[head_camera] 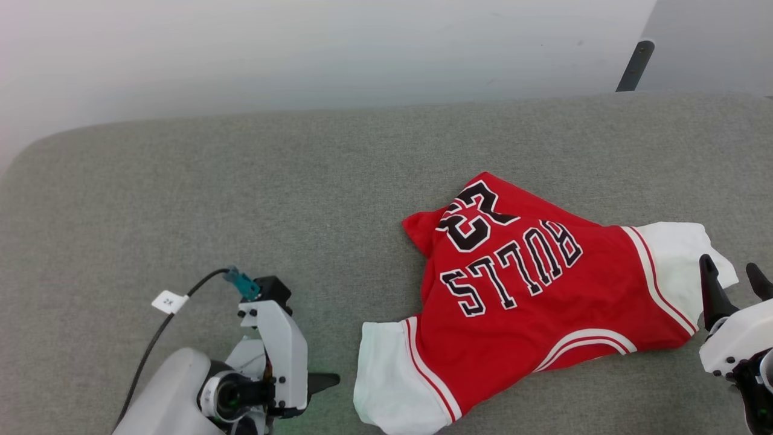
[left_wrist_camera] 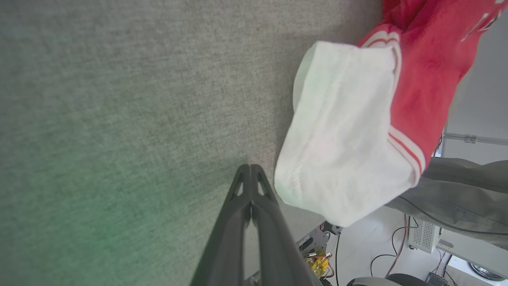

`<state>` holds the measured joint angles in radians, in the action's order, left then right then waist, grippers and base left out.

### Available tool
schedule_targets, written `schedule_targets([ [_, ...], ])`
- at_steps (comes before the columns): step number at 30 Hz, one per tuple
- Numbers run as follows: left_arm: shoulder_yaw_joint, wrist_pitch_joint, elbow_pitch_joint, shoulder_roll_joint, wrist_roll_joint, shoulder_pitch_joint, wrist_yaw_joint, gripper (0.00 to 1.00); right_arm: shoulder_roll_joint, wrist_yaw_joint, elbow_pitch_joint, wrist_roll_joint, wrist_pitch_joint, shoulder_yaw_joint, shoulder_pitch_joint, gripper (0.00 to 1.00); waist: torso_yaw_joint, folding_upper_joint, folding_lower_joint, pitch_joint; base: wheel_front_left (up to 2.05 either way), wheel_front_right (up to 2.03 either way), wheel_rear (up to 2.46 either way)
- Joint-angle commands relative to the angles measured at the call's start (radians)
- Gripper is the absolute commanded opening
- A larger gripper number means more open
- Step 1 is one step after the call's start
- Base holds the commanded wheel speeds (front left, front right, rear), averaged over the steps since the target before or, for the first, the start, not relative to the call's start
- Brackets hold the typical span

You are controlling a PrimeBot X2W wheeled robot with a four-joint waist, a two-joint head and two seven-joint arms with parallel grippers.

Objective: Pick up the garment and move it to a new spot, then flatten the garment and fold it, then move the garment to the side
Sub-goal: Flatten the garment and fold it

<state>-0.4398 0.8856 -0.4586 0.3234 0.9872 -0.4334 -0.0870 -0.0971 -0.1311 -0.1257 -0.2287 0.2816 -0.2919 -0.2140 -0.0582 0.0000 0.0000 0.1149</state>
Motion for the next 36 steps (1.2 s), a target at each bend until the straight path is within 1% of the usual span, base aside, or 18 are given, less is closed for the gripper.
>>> schedule_targets([
  [1, 0.007, -0.003, 0.014, -0.006, 0.011, -0.004, -0.005, 0.00, 0.001, 0.001, -0.001, 0.001, 0.000, -0.002, 0.010, 1.00, 0.004, 0.0000, 0.0000, -0.002, 0.00, 0.00, 0.00],
  [2, 0.009, -0.010, 0.022, -0.006, 0.011, -0.010, -0.007, 0.22, 0.001, 0.001, -0.001, 0.001, 0.000, 0.000, 0.011, 1.00, 0.005, 0.0000, 0.0000, -0.002, 0.00, 0.00, 0.00],
  [3, 0.014, -0.018, 0.031, -0.006, 0.010, -0.017, -0.008, 0.48, 0.002, 0.001, 0.000, 0.000, 0.001, 0.001, 0.010, 1.00, 0.006, 0.0000, 0.0000, -0.001, 0.00, 0.00, 0.00],
  [4, 0.015, -0.024, 0.041, -0.007, 0.010, -0.021, -0.010, 0.96, 0.002, 0.001, 0.001, 0.000, 0.002, 0.002, 0.010, 1.00, 0.007, 0.0000, 0.0000, 0.000, 0.00, 0.00, 0.00],
  [5, 0.014, -0.024, 0.048, -0.010, 0.012, -0.023, -0.011, 1.00, 0.002, 0.001, 0.002, -0.001, 0.002, 0.003, 0.009, 1.00, 0.007, 0.0000, 0.0000, 0.001, 0.00, 0.00, 0.00],
  [9, 0.006, -0.040, 0.071, -0.004, -0.012, -0.048, -0.014, 1.00, 0.003, 0.001, 0.004, -0.002, 0.004, 0.008, 0.004, 1.00, 0.005, 0.0000, 0.0000, 0.007, 0.00, 0.00, 0.00],
  [14, -0.024, -0.067, 0.061, 0.004, -0.047, -0.063, -0.026, 1.00, 0.005, 0.001, 0.006, -0.006, 0.002, 0.019, -0.005, 1.00, -0.008, 0.0000, 0.0000, 0.019, 0.00, 0.00, 0.00],
  [23, -0.051, -0.091, 0.021, -0.013, -0.017, -0.080, -0.040, 1.00, 0.009, 0.001, 0.015, -0.008, -0.002, 0.015, -0.020, 1.00, -0.048, 0.0000, 0.0000, 0.061, 0.00, 0.00, 0.00],
  [27, -0.073, -0.101, 0.009, -0.004, -0.030, -0.093, -0.041, 1.00, 0.013, 0.001, 0.016, -0.011, -0.007, 0.018, -0.024, 1.00, -0.063, 0.0000, 0.0000, 0.090, 0.00, 0.00, 0.00],
  [32, -0.103, -0.115, -0.045, 0.011, -0.045, -0.099, -0.039, 1.00, 0.018, 0.001, 0.011, -0.013, -0.015, 0.023, -0.038, 1.00, -0.078, 0.0000, 0.0000, 0.119, 0.00, 0.00, 0.00],
  [35, -0.116, -0.093, -0.094, -0.001, -0.021, -0.089, -0.036, 1.00, 0.020, 0.001, 0.007, -0.011, -0.019, 0.023, -0.043, 1.00, -0.082, 0.0000, 0.0000, 0.128, 0.00, 0.00, 0.00],
  [36, -0.121, -0.077, -0.108, -0.007, -0.011, -0.084, -0.036, 0.52, 0.021, 0.001, 0.005, -0.009, -0.020, 0.023, -0.045, 1.00, -0.083, 0.0000, 0.0000, 0.129, 0.00, 0.00, 0.00],
])
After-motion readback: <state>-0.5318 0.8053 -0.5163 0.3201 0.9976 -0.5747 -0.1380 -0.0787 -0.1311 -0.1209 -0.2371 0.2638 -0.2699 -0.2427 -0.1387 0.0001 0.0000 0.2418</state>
